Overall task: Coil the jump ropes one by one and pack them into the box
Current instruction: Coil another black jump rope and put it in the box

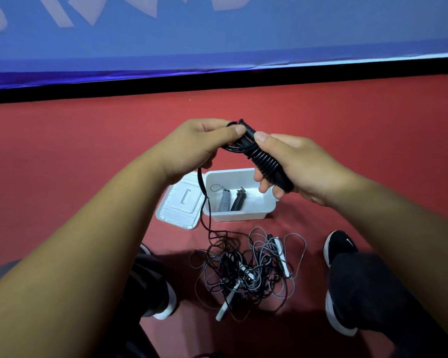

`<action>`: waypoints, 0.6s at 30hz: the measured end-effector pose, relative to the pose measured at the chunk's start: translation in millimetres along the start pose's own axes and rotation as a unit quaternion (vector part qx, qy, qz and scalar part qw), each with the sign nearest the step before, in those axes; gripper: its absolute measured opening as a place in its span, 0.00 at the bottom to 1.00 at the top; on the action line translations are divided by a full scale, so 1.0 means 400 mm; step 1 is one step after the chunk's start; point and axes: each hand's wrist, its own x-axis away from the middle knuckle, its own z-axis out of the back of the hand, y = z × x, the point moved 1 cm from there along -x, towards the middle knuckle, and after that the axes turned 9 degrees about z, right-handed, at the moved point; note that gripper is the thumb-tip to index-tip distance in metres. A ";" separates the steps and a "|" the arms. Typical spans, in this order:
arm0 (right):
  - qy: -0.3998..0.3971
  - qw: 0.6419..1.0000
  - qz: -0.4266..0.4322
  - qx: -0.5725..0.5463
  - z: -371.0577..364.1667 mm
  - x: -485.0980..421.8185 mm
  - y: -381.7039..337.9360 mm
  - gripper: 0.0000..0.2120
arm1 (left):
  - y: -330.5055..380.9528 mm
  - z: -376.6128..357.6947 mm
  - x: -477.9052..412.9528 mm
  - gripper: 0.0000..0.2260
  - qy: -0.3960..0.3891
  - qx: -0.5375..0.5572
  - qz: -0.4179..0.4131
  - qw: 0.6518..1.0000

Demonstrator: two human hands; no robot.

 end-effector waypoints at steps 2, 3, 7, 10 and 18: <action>0.001 1.000 -0.010 -0.013 0.000 0.003 0.001 0.19 | -0.004 0.000 -0.005 0.10 0.003 0.001 -0.006 1.000; 0.001 1.000 -0.016 -0.022 0.000 0.004 0.001 0.19 | -0.006 -0.002 -0.007 0.10 0.002 0.002 -0.009 1.000; -0.001 0.999 -0.030 -0.035 -0.002 0.007 0.005 0.20 | -0.011 -0.004 -0.019 0.10 0.002 -0.017 -0.010 1.000; -0.005 0.999 -0.032 -0.029 -0.005 0.009 0.011 0.20 | -0.017 -0.009 -0.021 0.09 0.016 -0.034 -0.014 0.999; -0.038 0.992 -0.081 -0.091 -0.008 0.008 -0.005 0.24 | -0.023 -0.016 -0.017 0.09 0.042 -0.016 -0.029 0.999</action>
